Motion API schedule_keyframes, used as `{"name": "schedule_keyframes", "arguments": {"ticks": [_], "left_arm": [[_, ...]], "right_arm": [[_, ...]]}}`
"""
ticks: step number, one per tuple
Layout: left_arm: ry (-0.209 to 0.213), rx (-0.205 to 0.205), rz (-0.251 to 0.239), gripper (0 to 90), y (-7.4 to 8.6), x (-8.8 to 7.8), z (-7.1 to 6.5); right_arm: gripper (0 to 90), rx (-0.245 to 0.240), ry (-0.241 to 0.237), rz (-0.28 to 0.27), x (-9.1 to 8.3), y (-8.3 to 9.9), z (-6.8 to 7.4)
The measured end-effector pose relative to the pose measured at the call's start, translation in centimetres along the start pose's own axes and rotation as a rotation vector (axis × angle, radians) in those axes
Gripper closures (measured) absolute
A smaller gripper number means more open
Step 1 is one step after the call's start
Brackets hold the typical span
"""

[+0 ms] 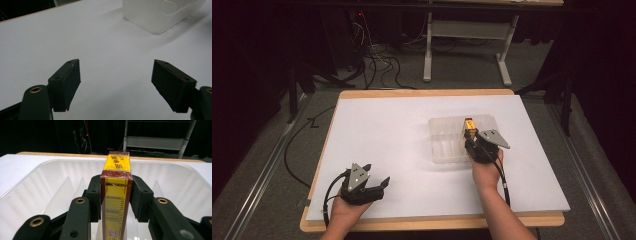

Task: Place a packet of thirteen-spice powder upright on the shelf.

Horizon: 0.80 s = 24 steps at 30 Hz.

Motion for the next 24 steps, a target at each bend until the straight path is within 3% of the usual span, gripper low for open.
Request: {"name": "schedule_keyframes", "arguments": {"ticks": [6, 14, 18, 24], "left_arm": [[0.002, 0.005, 0.003, 23.5, 0.0, 0.0, -0.1], [0.007, -0.002, 0.005, 23.3, 0.1, 0.0, 0.0], [0.01, -0.001, 0.005, 23.2, 0.1, 0.1, -0.1], [0.013, 0.002, 0.001, 23.2, 0.0, 0.1, -0.2]], "right_arm": [[57.7, 0.012, -0.021, 0.024, -0.1, 0.1, 0.1], [40.9, -0.025, -0.057, 0.029, -0.7, 0.0, 0.4], [30.9, -0.057, -0.09, 0.027, -1.8, 0.0, 0.7], [23.3, -0.082, -0.137, 0.031, -4.6, 0.2, 0.1]]}}
Point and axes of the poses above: each handheld gripper's, and its own axes: x roughly forward along the jaws, y roughly out of its underside, z roughly to its left, the point moved 3 cm from there along x, roughly forward along the jaws, and after that the axes turned 14 degrees about -y, right-handed, at the moved point
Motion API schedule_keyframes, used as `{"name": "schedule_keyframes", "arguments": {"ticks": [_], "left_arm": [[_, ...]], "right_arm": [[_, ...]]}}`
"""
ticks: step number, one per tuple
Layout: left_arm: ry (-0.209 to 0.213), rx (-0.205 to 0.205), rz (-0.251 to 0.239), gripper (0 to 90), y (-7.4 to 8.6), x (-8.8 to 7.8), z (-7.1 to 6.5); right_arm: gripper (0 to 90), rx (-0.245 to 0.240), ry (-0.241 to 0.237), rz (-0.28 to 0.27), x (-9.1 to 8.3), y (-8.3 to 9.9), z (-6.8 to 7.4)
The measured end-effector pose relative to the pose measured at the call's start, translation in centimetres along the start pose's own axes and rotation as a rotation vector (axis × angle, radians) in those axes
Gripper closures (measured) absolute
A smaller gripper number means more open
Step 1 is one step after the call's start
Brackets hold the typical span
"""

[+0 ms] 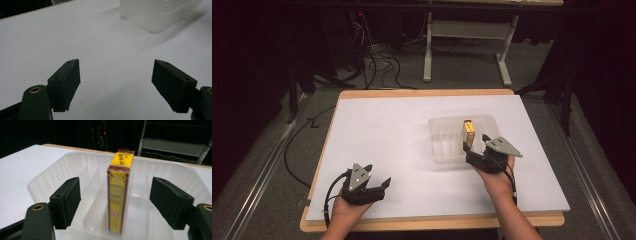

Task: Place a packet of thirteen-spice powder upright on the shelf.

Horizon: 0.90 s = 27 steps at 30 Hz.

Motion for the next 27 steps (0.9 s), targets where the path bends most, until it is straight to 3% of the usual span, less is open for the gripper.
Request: {"name": "schedule_keyframes", "arguments": {"ticks": [9, 18, 22, 27], "left_arm": [[-0.003, -0.013, -0.007, 23.1, 0.0, 0.0, 0.2], [-0.004, -0.027, -0.024, 23.1, -0.1, -0.2, 0.3], [0.004, -0.041, -0.028, 23.0, -0.2, -0.2, 0.3], [0.007, -0.035, -0.03, 23.1, -0.2, -0.1, 0.2]], "right_arm": [[19.6, 0.0, -0.002, 0.0, -6.2, 1.8, -2.7], [18.8, 0.008, 0.057, -0.037, -12.1, 4.1, -5.4], [18.3, 0.011, 0.069, -0.028, -13.1, 4.9, -6.0], [18.3, 0.006, 0.053, 0.001, -12.4, 5.3, -5.8]]}}
Point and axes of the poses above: each handheld gripper's, and its own axes: x roughly forward along the jaws, y roughly out of its underside, z roughly to its left, the point moved 3 cm from there along x, roughly forward along the jaws, and after that the axes turned 14 degrees about -y, right-handed, at the moved point
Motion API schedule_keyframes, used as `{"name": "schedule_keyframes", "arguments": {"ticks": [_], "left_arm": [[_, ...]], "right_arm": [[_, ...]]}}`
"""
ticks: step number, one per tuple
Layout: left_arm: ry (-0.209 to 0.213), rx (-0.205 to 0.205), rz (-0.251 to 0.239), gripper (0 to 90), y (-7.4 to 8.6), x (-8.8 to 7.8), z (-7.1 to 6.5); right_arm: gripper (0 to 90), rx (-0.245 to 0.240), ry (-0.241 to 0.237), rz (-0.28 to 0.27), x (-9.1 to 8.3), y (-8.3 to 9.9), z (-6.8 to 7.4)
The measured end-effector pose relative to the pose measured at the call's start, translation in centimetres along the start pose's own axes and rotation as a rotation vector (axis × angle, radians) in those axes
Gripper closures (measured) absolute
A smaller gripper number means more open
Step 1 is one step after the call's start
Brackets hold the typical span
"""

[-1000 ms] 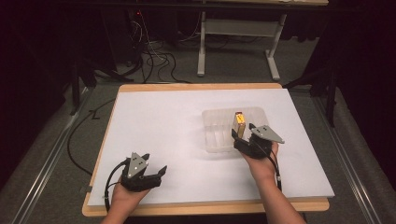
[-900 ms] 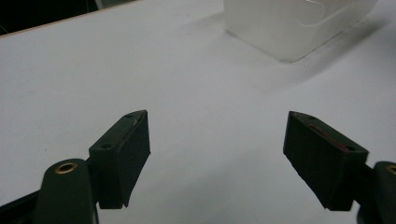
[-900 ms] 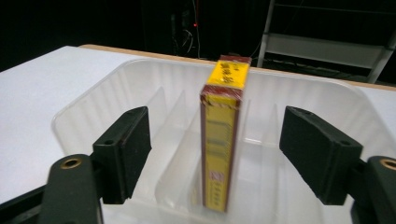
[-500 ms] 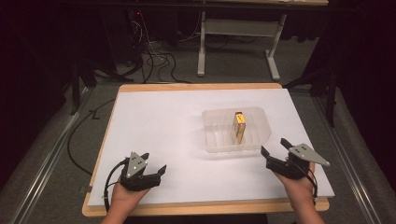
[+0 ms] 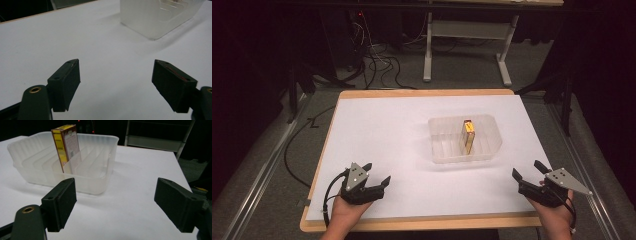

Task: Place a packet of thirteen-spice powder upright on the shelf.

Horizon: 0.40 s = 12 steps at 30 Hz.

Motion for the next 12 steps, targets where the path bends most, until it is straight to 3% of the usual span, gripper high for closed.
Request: {"name": "schedule_keyframes", "arguments": {"ticks": [5, 12], "left_arm": [[0.001, -0.01, 0.001, 23.1, 0.02, 0.09, 0.08], [0.0, -0.007, -0.003, 23.1, -0.04, -0.14, 0.1]], "right_arm": [[18.2, -0.015, -0.013, 0.026, 0.71, 0.24, 0.29], [18.2, 0.002, -0.004, 0.029, 0.69, 0.37, 0.21]]}}
Point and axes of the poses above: each handheld gripper's, and its own axes: x roughly forward along the jaws, y roughly out of its underside, z roughly to its left, the point moved 3 cm from there along x, roughly forward along the jaws, and after that the axes turned 14 degrees about -y, right-handed, at the moved point
